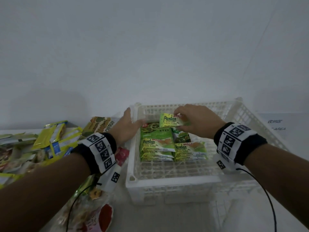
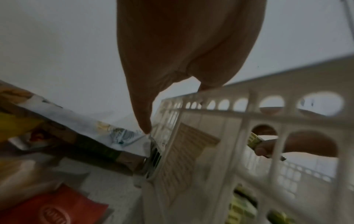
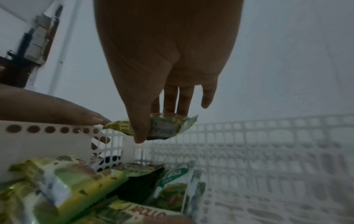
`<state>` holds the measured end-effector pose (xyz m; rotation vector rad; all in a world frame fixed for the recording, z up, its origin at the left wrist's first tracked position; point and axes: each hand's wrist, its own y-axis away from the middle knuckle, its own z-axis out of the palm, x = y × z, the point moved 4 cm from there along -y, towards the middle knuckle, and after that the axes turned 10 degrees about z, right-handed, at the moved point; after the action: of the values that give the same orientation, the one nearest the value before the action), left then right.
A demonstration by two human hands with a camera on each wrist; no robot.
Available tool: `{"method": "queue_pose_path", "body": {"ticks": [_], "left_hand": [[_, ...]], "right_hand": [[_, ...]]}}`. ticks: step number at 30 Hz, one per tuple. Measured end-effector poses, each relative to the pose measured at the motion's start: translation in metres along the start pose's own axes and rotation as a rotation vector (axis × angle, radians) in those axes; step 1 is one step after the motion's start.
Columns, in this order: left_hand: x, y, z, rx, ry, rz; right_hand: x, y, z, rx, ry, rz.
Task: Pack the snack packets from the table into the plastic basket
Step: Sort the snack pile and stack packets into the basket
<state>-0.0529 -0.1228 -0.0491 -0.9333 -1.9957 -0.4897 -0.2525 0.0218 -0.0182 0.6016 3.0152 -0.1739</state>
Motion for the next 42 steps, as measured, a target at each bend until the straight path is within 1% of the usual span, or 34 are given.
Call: {"method": "queue_pose_path", "body": {"ticks": [3, 6, 10, 15, 17, 23, 25, 31, 35, 42], "left_hand": [[0.001, 0.000, 0.011, -0.041, 0.002, 0.016], [0.002, -0.002, 0.014, -0.023, -0.061, -0.001], [0.001, -0.004, 0.014, -0.021, -0.067, 0.019], [-0.009, -0.015, 0.016, -0.011, -0.063, -0.019], [-0.010, -0.017, 0.017, -0.015, -0.089, -0.008], [-0.009, -0.016, 0.019, 0.021, -0.123, 0.011], [-0.009, -0.015, 0.020, 0.021, -0.138, 0.015], [-0.007, -0.016, 0.020, 0.017, -0.165, 0.027], [-0.009, -0.016, 0.020, 0.015, -0.171, 0.030], [-0.007, -0.015, 0.020, 0.021, -0.180, 0.054]], "right_hand": [[0.013, 0.001, 0.009, -0.088, 0.019, 0.057], [0.020, 0.002, 0.013, -0.136, 0.009, 0.090], [0.023, 0.003, 0.015, -0.179, -0.009, 0.102], [0.024, 0.004, 0.019, -0.222, -0.023, 0.089], [0.024, 0.005, 0.021, -0.249, -0.029, 0.077], [0.028, 0.008, 0.032, -0.418, -0.045, 0.104], [0.028, 0.010, 0.035, -0.452, -0.045, 0.103], [0.035, 0.009, 0.030, -0.450, -0.014, 0.112], [0.038, 0.012, 0.032, -0.481, 0.004, 0.141], [0.029, 0.014, 0.035, -0.485, 0.053, 0.102]]}}
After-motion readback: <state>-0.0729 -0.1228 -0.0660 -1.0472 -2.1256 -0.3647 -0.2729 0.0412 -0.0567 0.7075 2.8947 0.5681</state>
